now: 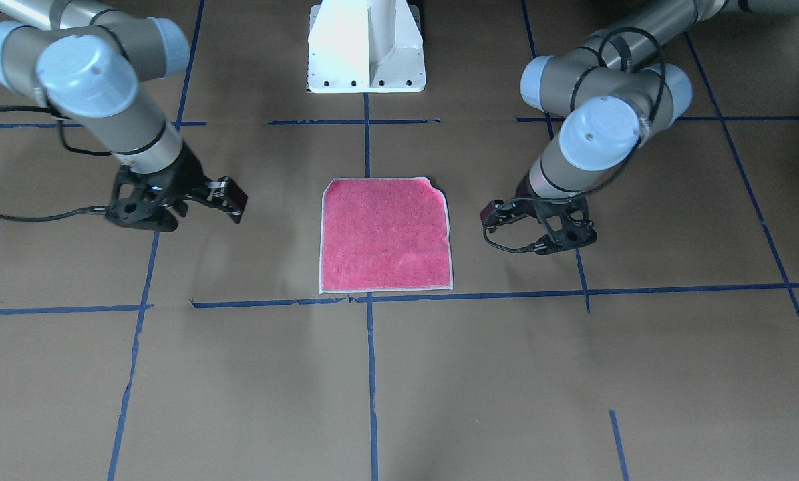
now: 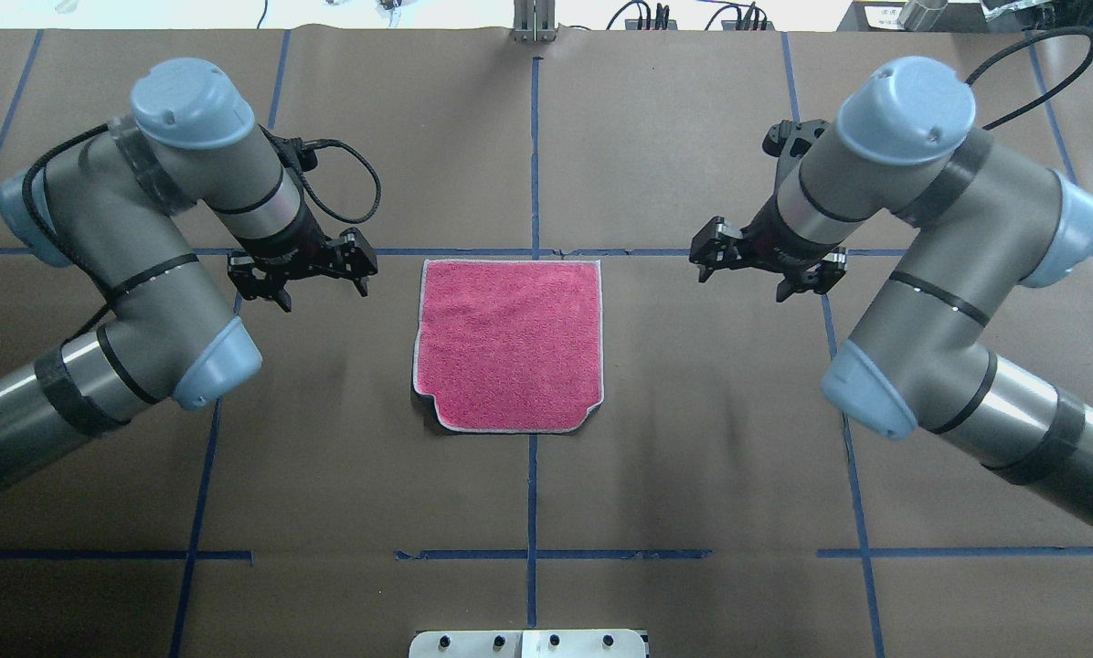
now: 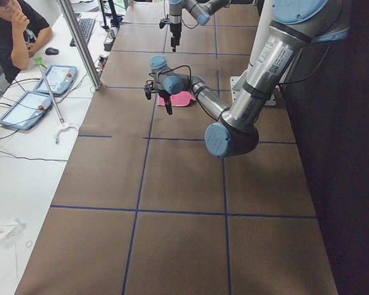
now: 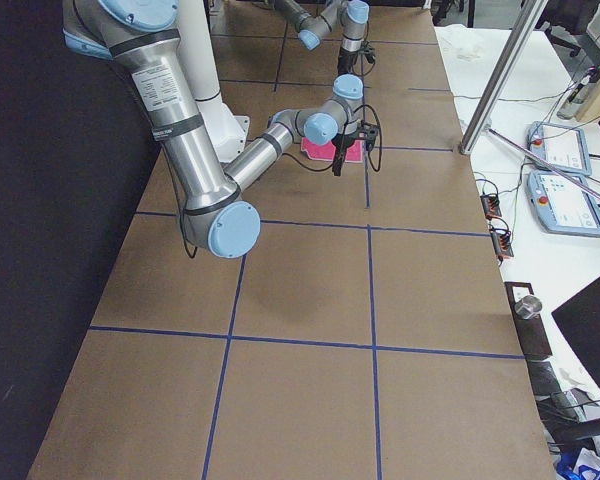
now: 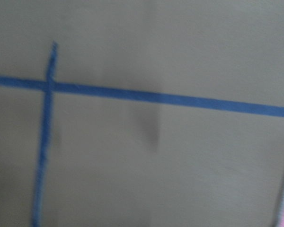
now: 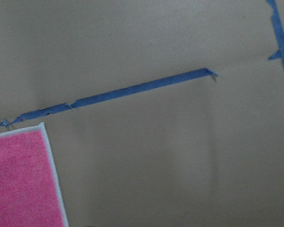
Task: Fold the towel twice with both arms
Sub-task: 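Move both grippers in toward the pink towel's near corners, then lower the left and right grippers onto the towel's two nearest corners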
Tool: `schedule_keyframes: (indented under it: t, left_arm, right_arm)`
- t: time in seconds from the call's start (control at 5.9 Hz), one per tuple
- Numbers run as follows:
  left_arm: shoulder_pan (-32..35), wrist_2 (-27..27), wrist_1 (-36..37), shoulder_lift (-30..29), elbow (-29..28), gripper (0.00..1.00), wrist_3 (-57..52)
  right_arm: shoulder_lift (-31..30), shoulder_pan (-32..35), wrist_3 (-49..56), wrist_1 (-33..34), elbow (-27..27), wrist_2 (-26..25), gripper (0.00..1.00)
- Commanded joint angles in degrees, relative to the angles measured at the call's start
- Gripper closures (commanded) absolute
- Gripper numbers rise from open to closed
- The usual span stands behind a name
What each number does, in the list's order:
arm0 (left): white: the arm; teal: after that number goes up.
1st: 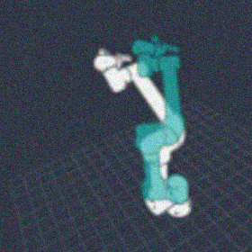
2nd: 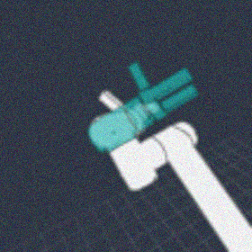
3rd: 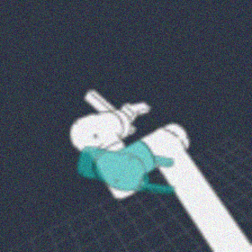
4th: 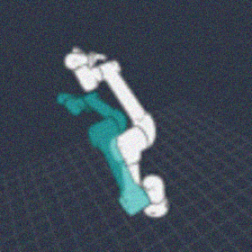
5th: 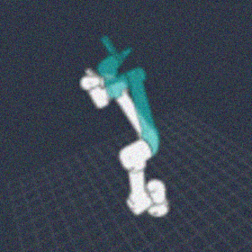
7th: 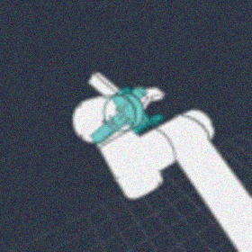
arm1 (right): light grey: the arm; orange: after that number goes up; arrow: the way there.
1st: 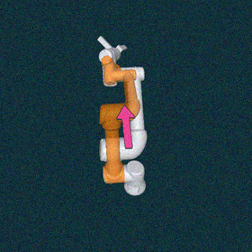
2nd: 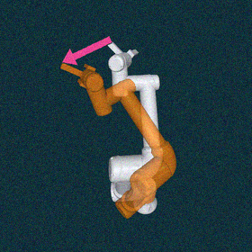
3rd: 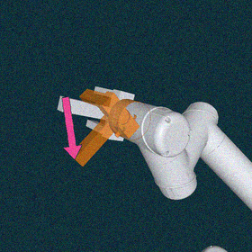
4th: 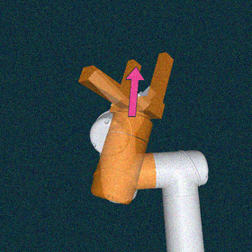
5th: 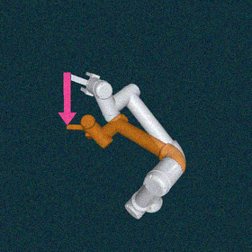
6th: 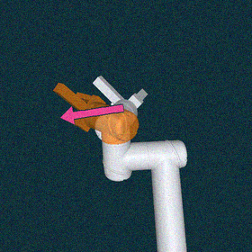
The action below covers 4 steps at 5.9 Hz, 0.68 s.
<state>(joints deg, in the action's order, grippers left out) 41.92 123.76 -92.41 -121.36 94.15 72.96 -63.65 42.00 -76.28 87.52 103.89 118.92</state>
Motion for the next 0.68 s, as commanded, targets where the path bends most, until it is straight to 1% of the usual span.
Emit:
schedule_keyframes:
  t: [0.0, 0.17, 0.34, 0.51]
  left_arm:
    - [-8.0, -7.2, 0.5, -0.8, 3.7, 0.0, 18.1]
    - [-10.0, -8.8, 0.6, -1.2, 4.3, 0.0, 26.2]
    - [-13.1, -12.0, 0.7, -2.0, 4.4, 0.0, 31.6]
    - [-14.8, -13.5, 0.7, -2.5, 4.6, 0.0, 35.4]
  right_arm:
    - [3.1, -6.2, -15.5, 0.3, 0.7, -5.3, 0.0]
    - [4.2, -8.9, -20.3, 0.5, 0.8, -8.0, 0.0]
    - [5.4, -13.2, -23.4, 0.6, 0.5, -12.6, 0.0]
    - [5.9, -14.2, -24.9, 0.6, 0.4, -13.4, 0.0]
